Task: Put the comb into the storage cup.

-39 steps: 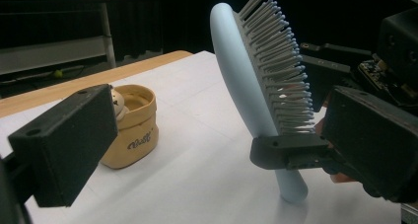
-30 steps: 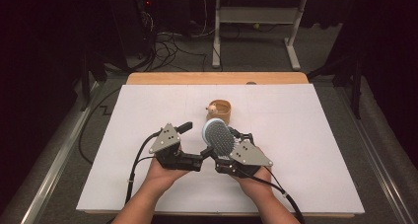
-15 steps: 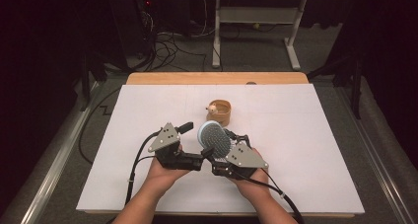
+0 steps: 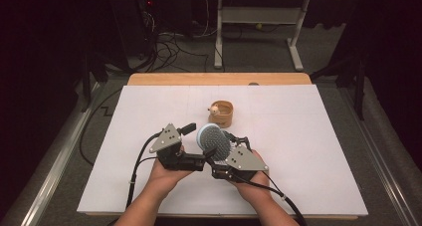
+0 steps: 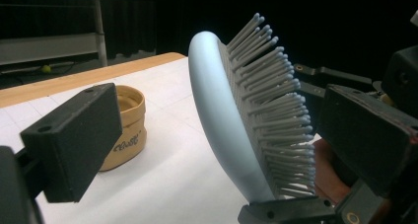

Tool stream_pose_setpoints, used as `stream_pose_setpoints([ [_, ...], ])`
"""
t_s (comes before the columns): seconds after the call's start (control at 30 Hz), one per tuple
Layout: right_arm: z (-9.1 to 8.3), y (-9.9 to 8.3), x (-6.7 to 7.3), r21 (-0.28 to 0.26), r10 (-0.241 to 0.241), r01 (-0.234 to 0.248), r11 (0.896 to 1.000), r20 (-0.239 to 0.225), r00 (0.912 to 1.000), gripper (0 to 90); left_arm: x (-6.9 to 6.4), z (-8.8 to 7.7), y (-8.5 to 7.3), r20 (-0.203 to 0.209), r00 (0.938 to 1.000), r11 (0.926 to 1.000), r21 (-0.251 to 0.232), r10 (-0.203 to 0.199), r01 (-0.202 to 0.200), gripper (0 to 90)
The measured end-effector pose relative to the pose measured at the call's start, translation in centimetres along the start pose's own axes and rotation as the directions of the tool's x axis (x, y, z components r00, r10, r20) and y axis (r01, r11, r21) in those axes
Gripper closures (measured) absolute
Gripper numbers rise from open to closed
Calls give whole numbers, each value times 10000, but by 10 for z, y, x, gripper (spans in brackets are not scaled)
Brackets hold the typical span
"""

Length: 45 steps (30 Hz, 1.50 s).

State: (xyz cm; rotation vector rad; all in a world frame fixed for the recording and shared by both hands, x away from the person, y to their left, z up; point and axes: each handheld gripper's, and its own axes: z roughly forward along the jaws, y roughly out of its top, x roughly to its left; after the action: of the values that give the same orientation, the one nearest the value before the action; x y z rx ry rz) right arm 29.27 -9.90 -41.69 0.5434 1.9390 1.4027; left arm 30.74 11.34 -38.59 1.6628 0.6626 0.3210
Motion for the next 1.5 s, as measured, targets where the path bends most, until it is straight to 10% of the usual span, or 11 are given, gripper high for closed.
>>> stream_pose_setpoints([
  [1.5, 2, 1, 5, 91, -113, 113, 9999, -14, 9999, 207, 4, 0, -3, 1109, 9933, 9995, -60, -314, 322, 421],
])
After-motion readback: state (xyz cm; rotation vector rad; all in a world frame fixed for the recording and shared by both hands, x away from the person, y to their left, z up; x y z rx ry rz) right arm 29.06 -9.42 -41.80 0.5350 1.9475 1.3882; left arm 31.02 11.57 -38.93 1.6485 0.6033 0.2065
